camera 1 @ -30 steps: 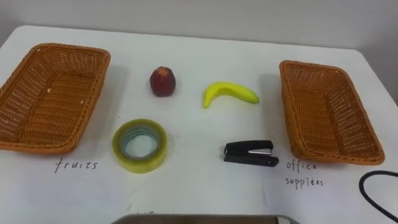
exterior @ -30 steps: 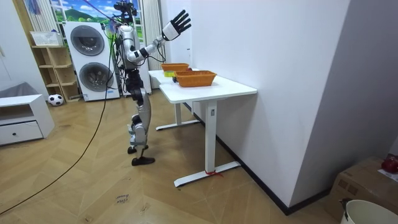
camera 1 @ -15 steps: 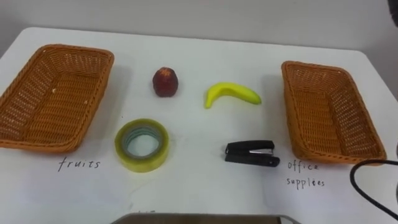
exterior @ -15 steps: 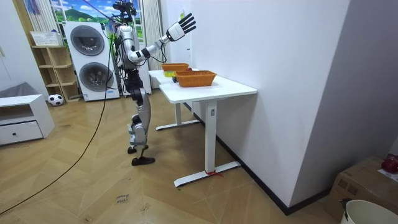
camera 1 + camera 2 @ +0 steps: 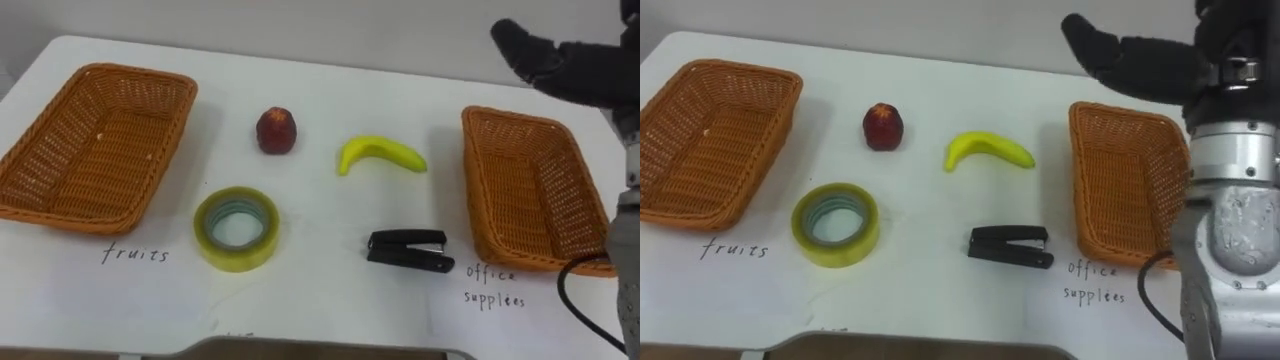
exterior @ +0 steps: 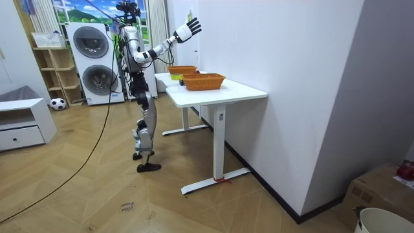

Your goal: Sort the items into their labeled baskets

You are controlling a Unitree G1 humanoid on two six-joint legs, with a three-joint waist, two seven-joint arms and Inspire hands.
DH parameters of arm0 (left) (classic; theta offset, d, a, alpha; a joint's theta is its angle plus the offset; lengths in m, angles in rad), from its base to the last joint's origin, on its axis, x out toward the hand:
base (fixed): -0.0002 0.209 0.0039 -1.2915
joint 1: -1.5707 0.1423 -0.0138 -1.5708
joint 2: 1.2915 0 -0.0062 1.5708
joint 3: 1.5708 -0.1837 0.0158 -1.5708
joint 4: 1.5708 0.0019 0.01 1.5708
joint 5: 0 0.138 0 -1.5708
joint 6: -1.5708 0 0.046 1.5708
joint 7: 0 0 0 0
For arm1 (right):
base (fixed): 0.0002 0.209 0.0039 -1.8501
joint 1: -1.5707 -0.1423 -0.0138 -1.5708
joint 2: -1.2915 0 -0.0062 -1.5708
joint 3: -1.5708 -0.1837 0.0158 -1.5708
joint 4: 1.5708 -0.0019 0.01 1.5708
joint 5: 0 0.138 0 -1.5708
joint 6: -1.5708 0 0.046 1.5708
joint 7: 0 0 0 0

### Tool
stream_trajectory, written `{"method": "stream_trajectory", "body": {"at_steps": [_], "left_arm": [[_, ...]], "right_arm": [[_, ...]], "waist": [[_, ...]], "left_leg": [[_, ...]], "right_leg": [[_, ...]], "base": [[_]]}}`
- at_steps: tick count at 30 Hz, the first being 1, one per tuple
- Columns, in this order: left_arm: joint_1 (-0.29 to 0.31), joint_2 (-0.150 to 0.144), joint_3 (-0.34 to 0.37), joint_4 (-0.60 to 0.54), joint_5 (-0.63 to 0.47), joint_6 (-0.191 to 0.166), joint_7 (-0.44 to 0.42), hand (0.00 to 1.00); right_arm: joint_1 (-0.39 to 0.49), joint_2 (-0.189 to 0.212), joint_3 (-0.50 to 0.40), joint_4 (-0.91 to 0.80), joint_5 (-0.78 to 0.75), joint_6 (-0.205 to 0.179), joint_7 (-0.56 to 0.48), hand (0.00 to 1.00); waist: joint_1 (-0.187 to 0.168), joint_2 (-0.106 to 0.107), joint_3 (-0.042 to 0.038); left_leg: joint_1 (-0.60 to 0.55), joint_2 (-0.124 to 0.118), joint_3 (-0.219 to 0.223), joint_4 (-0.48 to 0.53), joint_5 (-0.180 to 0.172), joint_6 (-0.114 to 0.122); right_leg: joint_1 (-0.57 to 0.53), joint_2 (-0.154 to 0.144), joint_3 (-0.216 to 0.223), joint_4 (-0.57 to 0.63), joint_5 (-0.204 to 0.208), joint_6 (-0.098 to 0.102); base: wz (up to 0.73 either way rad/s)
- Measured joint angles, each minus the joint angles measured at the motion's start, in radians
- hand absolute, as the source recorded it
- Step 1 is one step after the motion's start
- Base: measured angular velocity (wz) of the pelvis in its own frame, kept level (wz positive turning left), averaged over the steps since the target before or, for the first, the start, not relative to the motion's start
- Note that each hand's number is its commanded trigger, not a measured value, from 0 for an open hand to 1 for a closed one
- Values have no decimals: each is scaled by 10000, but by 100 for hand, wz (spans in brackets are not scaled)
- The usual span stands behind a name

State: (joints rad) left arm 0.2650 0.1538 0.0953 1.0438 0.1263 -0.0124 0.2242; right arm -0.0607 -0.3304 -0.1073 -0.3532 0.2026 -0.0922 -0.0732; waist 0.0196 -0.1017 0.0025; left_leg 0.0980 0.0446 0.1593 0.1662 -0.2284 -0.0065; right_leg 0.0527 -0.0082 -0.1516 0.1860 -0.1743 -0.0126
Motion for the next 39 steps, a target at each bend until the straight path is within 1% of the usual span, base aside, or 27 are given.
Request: {"method": "stream_trajectory", "body": {"at_steps": [2, 6, 9, 11, 12, 13, 14, 18, 21, 23, 25, 29, 30, 32, 37, 39], "left_arm": [[-77, 1, -11, 0, -1, 0, 4, 0], [-116, 1, -14, -2, -46, 54, 12, 0], [-100, 6, -7, -2, -45, 135, 30, 0], [-119, 27, 11, -9, -28, 152, 26, 0], [-135, 31, 12, -23, -26, 168, 17, 0], [-195, 45, 12, -35, -28, 194, -14, 0], [-258, 61, 12, -40, -27, 212, -56, 0], [-361, 110, 5, -179, -24, 265, -238, 0], [-387, 183, 5, -241, 6, 263, -381, 0], [-395, 218, -5, -253, -3, 261, -400, 0], [-381, 219, -16, -252, -27, 262, -400, 0], [-427, 219, -6, -246, -69, 298, -398, 0], [-446, 219, -1, -246, -69, 315, -398, 0], [-514, 218, 2, -247, -71, 388, -397, 0], [-566, 220, 5, -260, -70, 575, -397, 0], [-570, 220, -4, -341, -71, 578, -397, 0]], "right_arm": [[0, -1, 175, 201, -220, 230, 484, 0], [0, 0, 180, 380, -215, 602, 1002, 0], [2, 0, 300, 674, -415, 651, 1228, 0], [3, 1, 539, 838, -1030, 728, 1505, 0], [3, 0, 597, 882, -1189, 730, 1615, 0], [4, 0, 717, 999, -1418, 746, 1841, 0], [4, 0, 836, 1053, -1630, 868, 2062, 0], [6, -2, 1051, 1208, -2330, 1111, 2765, 0], [19, -137, 1163, 1445, -2570, 1158, 3247, 0], [59, -210, 1273, 1707, -2754, 1166, 3451, 0], [125, -211, 1291, 1944, -2898, 1186, 3619, 0], [486, -210, 1297, 2170, -3226, 1577, 3966, 0], [487, -210, 1296, 2246, -3290, 1611, 4026, 0], [546, -210, 1296, 2343, -3451, 1939, 4355, 0], [566, -210, 1347, 2348, -3907, 2252, 4928, 0], [625, -209, 1370, 2351, -4091, 2276, 5153, 0]], "waist": [[80, -3, 1], [135, 3, 6], [157, 27, 22], [160, 45, 35], [163, 37, 30], [166, 64, 47], [167, 60, 44], [192, 70, 42], [186, 35, 13], [207, -26, -29], [193, -45, -25], [329, -61, -30], [358, -61, -29], [427, -52, -22], [581, -44, -19], [647, -45, -19]], "left_leg": [[-5, 0, -21, -24, -1, 1], [-13, -1, -75, -40, -1, 1], [7, -4, -100, -15, -1, 1], [-3, -10, -102, -14, -1, 1], [-5, -11, -102, -12, -1, 1], [-5, -13, -102, -10, -1, 1], [-5, -13, -103, -7, -1, 1], [-2, -14, -114, 12, 1, 2], [-2, -18, -163, 12, 1, 2], [21, -24, -195, 10, 1, 2], [85, -27, -209, 8, 1, 2], [195, -36, -231, -14, 0, 2], [193, -36, -230, -14, 0, 2], [190, -37, -235, -14, -1, 3], [189, -16, -253, -43, -3, 6], [188, -13, -258, -51, -3, 6]], "right_leg": [[3, 3, -12, 1, 4, 0], [13, 4, -55, -6, 5, 0], [66, -5, -114, -17, 4, 0], [53, -11, -121, -30, 4, 1], [52, -14, -126, -29, 5, 1], [52, -17, -130, -27, 4, 1], [49, -18, -131, -24, 5, 1], [13, -19, -126, -13, 5, 0], [21, -22, -145, -19, 5, 1], [54, -21, -157, -26, 5, 1], [133, -19, -158, -65, 11, 8], [338, -14, -150, -173, 30, 30], [329, -13, -141, -174, 33, 33], [323, -12, -140, -162, 37, 31], [310, 18, -121, -159, 56, 4], [308, 24, -124, -163, 57, 2]], "base": [[0], [3], [4], [0], [0], [0], [0], [0], [0], [0], [0], [1], [0], [0], [0], [0]]}}
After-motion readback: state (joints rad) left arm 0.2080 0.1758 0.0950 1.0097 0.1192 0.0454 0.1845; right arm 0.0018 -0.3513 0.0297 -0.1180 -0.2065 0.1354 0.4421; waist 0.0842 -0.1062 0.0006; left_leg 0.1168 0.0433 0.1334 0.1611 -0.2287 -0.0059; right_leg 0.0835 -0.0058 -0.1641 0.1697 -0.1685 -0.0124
